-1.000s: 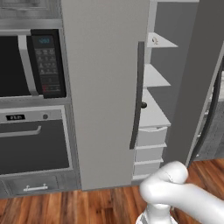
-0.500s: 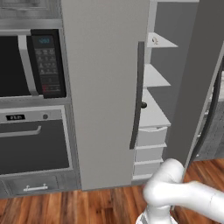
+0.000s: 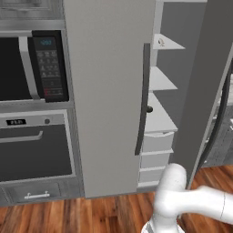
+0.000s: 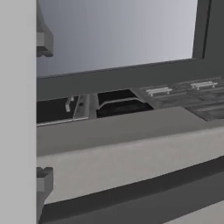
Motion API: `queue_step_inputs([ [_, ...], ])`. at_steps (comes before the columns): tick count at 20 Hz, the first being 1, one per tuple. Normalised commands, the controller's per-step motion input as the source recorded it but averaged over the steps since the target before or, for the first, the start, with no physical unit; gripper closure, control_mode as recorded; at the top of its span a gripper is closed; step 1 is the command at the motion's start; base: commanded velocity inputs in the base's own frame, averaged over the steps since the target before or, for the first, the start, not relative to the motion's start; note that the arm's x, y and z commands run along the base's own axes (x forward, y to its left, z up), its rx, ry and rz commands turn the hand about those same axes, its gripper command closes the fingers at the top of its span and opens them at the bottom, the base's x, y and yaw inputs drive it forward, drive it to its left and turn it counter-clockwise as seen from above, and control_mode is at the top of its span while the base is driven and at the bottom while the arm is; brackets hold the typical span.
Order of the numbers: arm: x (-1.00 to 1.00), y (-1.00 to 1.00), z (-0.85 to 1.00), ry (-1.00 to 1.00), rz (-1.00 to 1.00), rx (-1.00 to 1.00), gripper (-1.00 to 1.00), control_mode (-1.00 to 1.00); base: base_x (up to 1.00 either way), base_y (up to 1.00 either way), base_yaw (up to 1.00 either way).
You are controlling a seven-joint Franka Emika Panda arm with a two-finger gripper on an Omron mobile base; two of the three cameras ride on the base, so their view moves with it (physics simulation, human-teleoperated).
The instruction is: There's a fish in the fridge that needs to be moved to the freezer for freezing. Pick up the fish from the fridge, place it on any shelf in the freezer, and close the fridge and freezer doors when done.
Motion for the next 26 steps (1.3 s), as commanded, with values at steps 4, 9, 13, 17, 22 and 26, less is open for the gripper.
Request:
queue_step_inputs([
  [4,0.51,-0.16,-0.24,0.0,0.0,0.0,-1.0,-1.0,0.0,0.0,0.0],
  [9,0.42,-0.34,-0.2,0.0,0.0,0.0,-1.0,-1.0,0.0,0.0,0.0],
  [13,0.24,-0.38,-0.19,0.0,0.0,0.0,-1.0,-1.0,0.0,0.0,0.0],
  [17,0.18,-0.24,-0.19,-0.01,0.0,0.0,-1.0,-1.0,0.0,0.0,0.0],
  [22,0.46,-0.1,-0.32,-0.01,0.0,0.0,-1.0,-1.0,0.0,0.0,0.0],
  [26,0.52,-0.24,-0.4,0.0,0.0,0.0,-1.0,-1.0,0.0,0.0,0.0],
])
